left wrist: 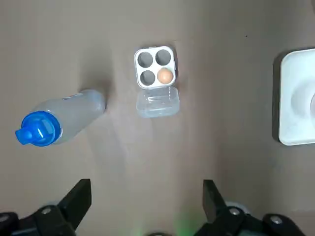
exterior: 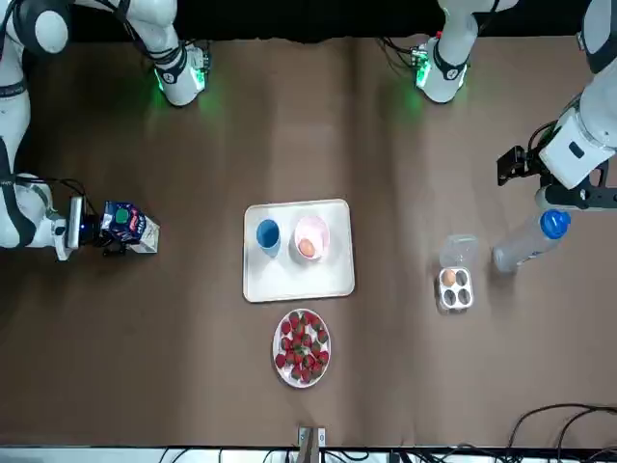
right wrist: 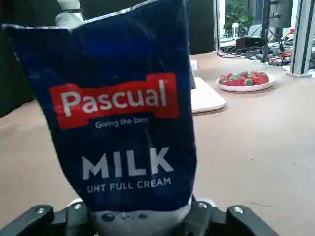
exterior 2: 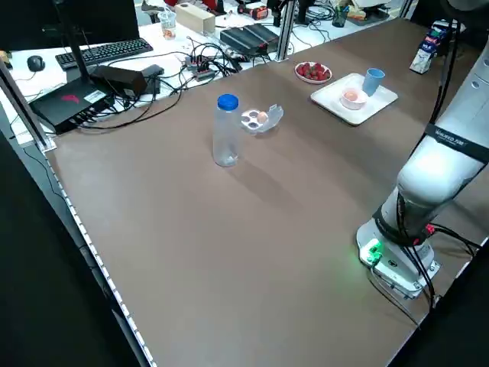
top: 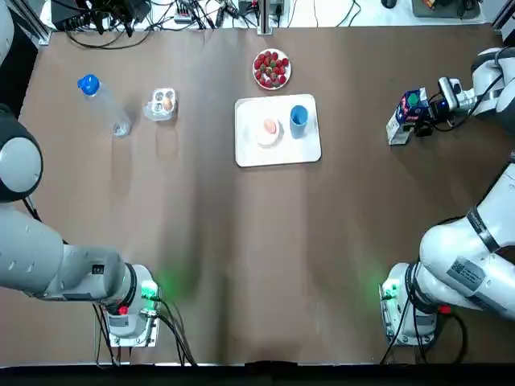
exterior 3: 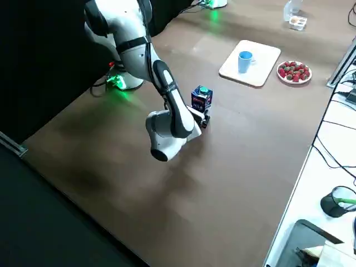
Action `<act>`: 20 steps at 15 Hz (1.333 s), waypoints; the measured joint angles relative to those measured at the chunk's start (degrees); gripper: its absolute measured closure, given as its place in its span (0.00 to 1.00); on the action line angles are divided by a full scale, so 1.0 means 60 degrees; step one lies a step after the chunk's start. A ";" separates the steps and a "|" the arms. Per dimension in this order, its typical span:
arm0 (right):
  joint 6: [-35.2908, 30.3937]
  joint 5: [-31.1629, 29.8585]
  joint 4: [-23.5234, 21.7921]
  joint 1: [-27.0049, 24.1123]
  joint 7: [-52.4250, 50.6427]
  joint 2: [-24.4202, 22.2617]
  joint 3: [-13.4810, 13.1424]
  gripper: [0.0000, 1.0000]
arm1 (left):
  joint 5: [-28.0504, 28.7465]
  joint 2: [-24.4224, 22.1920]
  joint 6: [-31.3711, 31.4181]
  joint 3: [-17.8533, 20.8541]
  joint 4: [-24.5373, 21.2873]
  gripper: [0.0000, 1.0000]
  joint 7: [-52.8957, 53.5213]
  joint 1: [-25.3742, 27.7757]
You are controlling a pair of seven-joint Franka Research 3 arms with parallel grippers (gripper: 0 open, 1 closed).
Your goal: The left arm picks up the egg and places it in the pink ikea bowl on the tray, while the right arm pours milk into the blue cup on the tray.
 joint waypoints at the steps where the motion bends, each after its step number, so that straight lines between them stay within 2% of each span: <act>1: -0.0003 0.0001 0.0001 -0.0001 -0.0079 0.0056 0.0000 0.43 | 0.0000 0.0000 0.0000 0.0000 0.0000 0.00 0.0000 0.0000; 4: -0.0006 0.0011 0.0005 -0.0002 -0.0252 0.0206 0.0004 0.42 | 0.0000 0.0000 0.0000 0.0001 0.0000 0.00 0.0001 0.0000; 6: -0.0031 0.0019 0.0019 -0.0004 -0.0260 0.0214 0.0005 0.36 | 0.0000 0.0000 0.0000 0.0000 0.0000 0.00 0.0001 0.0000; 9: -0.0031 0.0020 0.0041 -0.0004 -0.0260 0.0214 0.0007 0.33 | 0.0000 0.0000 0.0000 0.0000 0.0000 0.00 0.0002 -0.0002; 11: -0.0032 0.0021 0.0049 -0.0004 -0.0259 0.0215 0.0007 0.27 | 0.0000 0.0000 0.0000 0.0000 0.0001 0.00 0.0002 -0.0003; 14: -0.0040 0.0021 0.0050 -0.0005 -0.0257 0.0214 0.0007 0.03 | 0.0000 -0.0009 0.0000 -0.0006 0.0010 0.00 0.0002 -0.0006; 20: -0.0107 0.0021 0.0049 -0.0029 -0.0254 0.0215 0.0006 0.00 | 0.0000 -0.0048 0.0000 -0.0055 0.0014 0.00 0.0002 -0.0017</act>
